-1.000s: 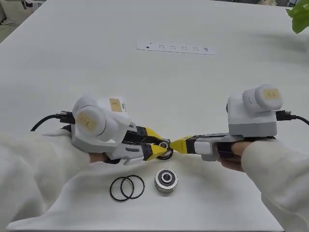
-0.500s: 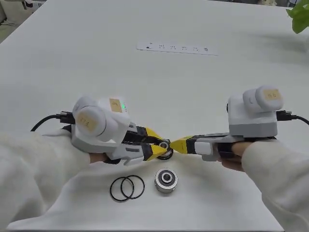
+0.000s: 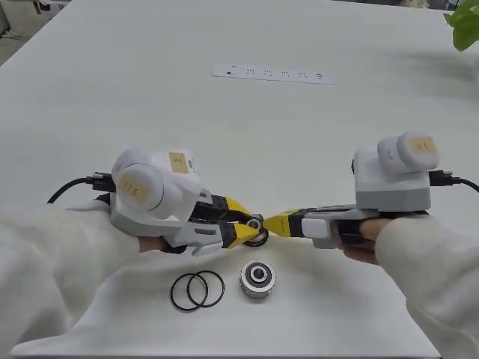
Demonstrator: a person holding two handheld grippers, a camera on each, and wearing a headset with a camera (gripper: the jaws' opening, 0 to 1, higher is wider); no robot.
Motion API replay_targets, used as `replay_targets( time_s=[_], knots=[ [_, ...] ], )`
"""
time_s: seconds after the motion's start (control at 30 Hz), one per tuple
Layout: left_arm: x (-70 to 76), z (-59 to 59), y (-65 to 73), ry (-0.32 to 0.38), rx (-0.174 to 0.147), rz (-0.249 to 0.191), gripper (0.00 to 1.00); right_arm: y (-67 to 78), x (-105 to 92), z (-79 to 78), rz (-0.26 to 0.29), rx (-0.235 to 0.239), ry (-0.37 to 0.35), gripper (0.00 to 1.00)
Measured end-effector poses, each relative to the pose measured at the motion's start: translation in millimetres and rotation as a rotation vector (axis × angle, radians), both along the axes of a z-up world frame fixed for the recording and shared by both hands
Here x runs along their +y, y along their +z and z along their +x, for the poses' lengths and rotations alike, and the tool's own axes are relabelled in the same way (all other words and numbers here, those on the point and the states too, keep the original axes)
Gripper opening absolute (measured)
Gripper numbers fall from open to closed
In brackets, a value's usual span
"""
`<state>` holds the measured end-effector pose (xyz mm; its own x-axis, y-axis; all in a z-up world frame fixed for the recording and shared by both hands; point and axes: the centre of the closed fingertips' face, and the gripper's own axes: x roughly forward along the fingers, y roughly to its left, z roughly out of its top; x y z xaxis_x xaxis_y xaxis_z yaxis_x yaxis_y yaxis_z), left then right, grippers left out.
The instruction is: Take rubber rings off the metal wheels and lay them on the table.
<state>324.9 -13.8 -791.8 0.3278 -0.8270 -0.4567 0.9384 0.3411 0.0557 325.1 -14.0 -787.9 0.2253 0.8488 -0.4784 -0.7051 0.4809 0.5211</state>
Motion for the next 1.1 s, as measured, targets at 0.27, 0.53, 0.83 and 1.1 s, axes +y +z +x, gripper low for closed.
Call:
replay_targets(
  time_s=[0.27,0.53,0.83,1.1],
  knots=[
    [0.1,0.3,-0.2,0.002,0.002,-0.006,0.14,1.0,0.8,-0.5,0.004,0.0,0.003,0.0],
    [-0.2,0.7,-0.3,0.003,0.003,-0.009,0.14,1.9,0.8,-0.4,0.01,0.002,0.003,0.0],
    [-0.5,0.9,-0.5,0.004,0.003,-0.008,0.14,3.4,1.6,-1.0,0.011,-0.004,0.008,0.0],
    [-0.7,0.7,-0.5,0.006,0.004,-0.008,0.14,9.6,2.4,1.8,0.039,-0.003,-0.008,0.0]
  ],
)
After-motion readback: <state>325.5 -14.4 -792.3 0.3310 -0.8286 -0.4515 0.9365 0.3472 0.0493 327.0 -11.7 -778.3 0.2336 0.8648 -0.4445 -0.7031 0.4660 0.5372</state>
